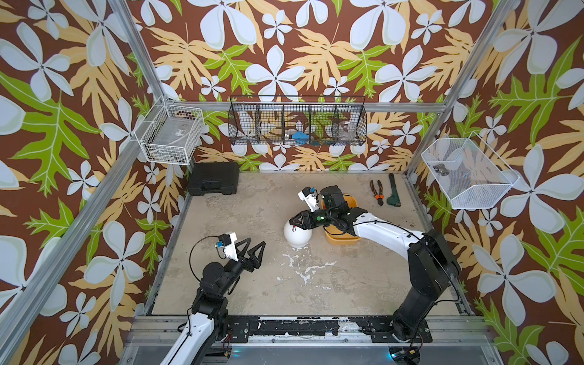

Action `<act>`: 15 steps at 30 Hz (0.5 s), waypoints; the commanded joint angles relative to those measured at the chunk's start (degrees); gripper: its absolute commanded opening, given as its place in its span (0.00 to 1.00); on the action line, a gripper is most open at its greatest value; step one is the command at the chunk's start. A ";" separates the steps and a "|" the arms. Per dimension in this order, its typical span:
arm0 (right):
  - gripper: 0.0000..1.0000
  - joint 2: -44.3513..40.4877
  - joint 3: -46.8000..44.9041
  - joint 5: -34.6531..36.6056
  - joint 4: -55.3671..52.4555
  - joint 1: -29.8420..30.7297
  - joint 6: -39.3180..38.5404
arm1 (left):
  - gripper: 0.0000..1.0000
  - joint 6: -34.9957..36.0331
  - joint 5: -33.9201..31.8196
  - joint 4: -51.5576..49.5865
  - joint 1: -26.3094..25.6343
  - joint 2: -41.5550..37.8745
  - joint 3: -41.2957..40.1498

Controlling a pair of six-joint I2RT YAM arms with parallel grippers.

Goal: Cover the protruding screws with screw protection sleeves
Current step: Adjust the screw protection sleeve on the screw.

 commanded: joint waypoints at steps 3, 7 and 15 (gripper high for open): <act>0.42 0.21 0.88 1.51 -1.29 0.13 -0.88 | 0.83 0.68 0.59 2.00 0.01 -0.04 -2.62; 0.43 0.60 1.56 1.73 -1.77 0.32 -1.12 | 0.83 0.74 0.77 2.13 0.07 -0.04 -2.71; 0.42 0.48 2.04 2.76 -2.55 0.84 -1.85 | 0.83 0.80 0.89 2.25 0.03 -0.04 -2.71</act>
